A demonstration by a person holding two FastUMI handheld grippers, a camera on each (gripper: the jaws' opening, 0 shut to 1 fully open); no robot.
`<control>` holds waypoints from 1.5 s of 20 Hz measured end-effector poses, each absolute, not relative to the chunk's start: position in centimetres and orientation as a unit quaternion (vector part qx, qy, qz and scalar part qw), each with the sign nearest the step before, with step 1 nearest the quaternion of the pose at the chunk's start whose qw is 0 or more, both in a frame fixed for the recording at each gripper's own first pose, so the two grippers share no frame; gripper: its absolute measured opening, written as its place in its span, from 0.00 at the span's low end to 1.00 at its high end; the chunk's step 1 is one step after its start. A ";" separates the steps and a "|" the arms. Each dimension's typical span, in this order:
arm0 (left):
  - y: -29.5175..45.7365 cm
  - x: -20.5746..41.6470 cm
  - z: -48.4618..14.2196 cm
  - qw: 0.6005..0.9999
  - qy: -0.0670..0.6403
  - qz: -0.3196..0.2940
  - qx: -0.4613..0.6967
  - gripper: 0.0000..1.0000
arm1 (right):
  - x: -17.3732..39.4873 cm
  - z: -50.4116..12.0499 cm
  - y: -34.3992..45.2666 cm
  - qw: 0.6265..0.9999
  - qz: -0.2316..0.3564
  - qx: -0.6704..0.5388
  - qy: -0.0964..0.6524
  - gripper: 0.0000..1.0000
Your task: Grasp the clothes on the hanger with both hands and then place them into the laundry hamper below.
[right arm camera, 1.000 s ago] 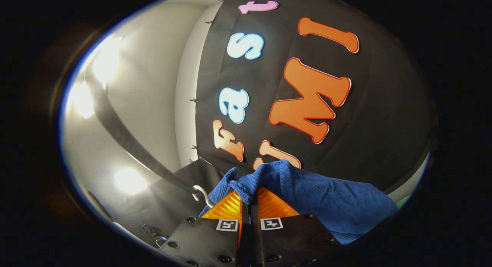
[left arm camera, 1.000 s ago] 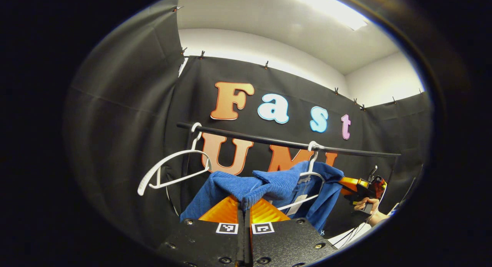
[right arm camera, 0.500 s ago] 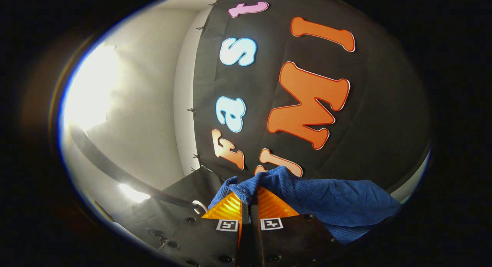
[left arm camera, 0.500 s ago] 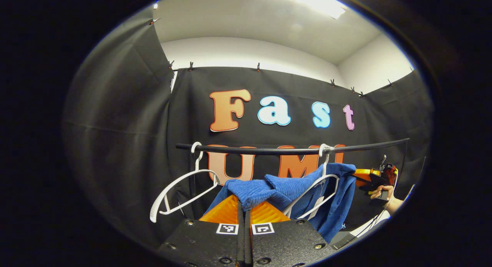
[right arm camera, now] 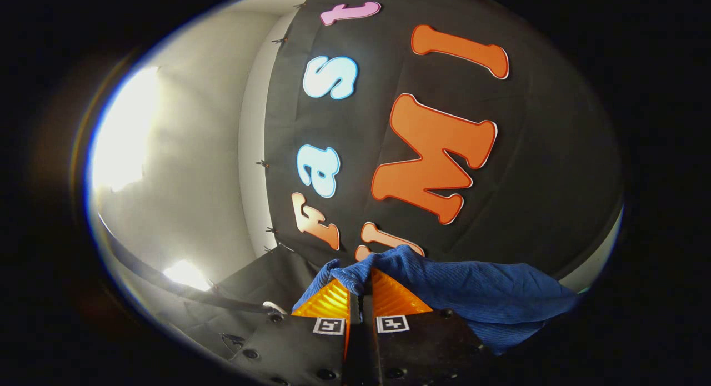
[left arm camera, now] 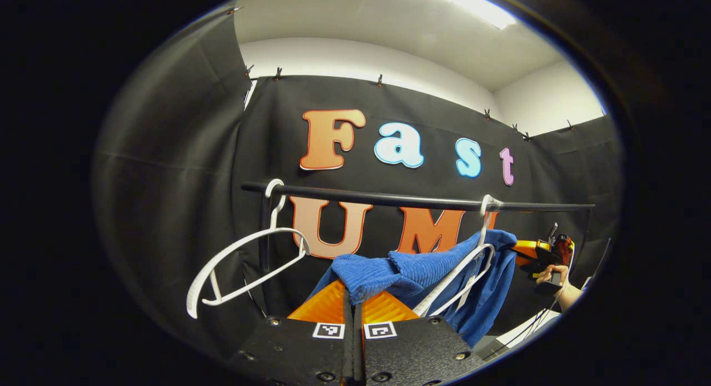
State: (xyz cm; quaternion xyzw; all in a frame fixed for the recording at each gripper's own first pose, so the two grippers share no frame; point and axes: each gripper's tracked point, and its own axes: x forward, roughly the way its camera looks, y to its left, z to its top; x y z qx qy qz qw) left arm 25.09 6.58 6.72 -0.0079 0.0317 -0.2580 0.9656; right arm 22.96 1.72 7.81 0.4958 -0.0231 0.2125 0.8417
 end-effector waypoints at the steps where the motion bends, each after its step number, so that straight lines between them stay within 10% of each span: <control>1: 6.4 25.4 6.3 0.965 0.039 -0.260 -0.013 0.00 | 23.2 7.4 1.4 0.842 0.208 0.497 -0.017 0.07; 30: 5.0 20.4 -3.7 0.919 0.206 -0.323 -0.094 0.00 | 26.9 1.9 -0.4 0.818 0.124 0.561 0.027 0.07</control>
